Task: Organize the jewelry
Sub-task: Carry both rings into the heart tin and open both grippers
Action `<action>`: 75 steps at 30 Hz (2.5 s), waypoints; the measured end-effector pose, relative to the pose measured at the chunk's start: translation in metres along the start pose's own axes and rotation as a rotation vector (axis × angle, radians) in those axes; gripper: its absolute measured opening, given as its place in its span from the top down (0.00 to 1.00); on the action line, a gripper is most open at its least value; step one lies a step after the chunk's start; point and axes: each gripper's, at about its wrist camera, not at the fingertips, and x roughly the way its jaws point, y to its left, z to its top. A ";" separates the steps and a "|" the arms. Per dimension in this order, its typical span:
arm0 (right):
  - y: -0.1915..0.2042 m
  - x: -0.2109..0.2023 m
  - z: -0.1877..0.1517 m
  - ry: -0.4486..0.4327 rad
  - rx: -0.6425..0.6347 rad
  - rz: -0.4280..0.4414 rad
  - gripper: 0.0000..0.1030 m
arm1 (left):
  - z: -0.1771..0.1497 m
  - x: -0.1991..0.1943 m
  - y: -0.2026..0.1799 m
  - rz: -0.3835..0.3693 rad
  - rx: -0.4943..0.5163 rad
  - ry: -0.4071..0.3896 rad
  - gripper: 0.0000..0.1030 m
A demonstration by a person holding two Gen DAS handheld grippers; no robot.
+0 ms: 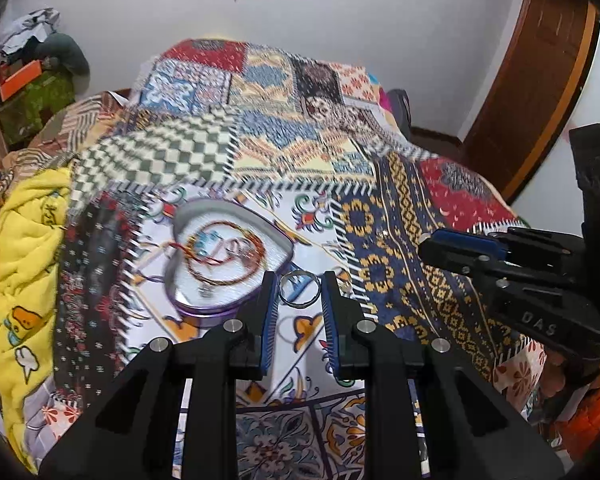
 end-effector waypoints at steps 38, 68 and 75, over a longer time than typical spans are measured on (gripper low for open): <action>0.050 0.064 0.037 0.024 -0.064 0.152 0.85 | 0.007 0.022 0.057 0.038 -0.062 0.000 0.80; 0.037 0.046 0.045 0.011 -0.032 0.140 0.70 | 0.012 0.010 0.056 0.034 -0.061 -0.011 0.69; 0.013 0.015 0.041 -0.039 0.020 0.084 0.70 | 0.017 -0.011 0.045 0.034 -0.045 -0.044 0.69</action>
